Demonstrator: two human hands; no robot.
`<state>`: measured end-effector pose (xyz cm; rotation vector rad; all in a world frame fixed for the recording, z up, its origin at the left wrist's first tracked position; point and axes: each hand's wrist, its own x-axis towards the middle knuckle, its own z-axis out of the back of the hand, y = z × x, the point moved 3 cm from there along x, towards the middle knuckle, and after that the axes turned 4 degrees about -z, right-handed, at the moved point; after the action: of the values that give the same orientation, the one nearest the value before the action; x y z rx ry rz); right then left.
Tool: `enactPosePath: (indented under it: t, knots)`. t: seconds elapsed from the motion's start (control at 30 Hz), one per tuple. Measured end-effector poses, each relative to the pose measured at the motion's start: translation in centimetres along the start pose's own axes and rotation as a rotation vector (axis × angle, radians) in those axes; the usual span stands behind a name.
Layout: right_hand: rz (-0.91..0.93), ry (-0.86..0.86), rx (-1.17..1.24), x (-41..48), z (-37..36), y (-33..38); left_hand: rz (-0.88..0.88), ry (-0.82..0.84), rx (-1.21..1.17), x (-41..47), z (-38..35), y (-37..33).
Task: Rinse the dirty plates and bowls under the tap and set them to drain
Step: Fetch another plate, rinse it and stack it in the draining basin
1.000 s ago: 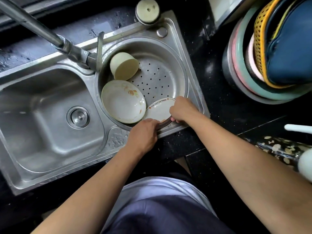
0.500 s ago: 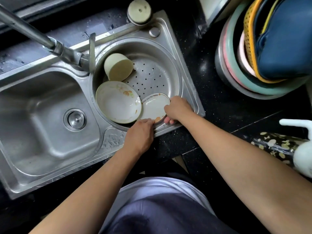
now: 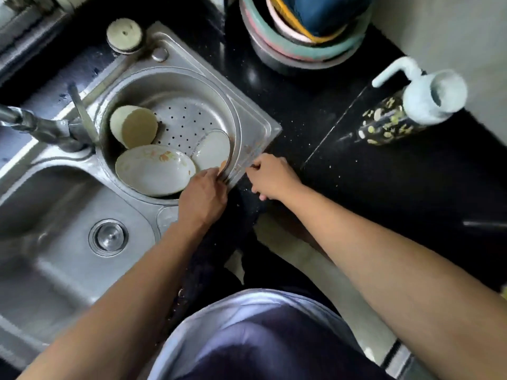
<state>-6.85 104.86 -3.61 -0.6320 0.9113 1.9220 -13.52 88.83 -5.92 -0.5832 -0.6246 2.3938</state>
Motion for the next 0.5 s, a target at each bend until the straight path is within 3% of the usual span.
enactPosePath:
  t: [0.13,0.23,0.37,0.5]
  knots:
    - [-0.232,0.033,0.328,-6.7,-2.3,-8.4,-0.185,-0.092,0.014,-4.0,0.7,-1.4]
    - [-0.365,0.105,0.507,-11.9,-5.5,-15.8,-0.398,0.023,0.065,-7.7,-1.3,-3.8]
    - [-0.53,0.119,0.755,-18.7,-9.8,-25.9,-0.554,0.435,0.034,-14.0,-6.9,-8.2]
    - [-0.662,-0.037,0.972,-26.1,-13.3,-35.5,-0.298,1.006,0.143,-20.8,-14.7,-10.8]
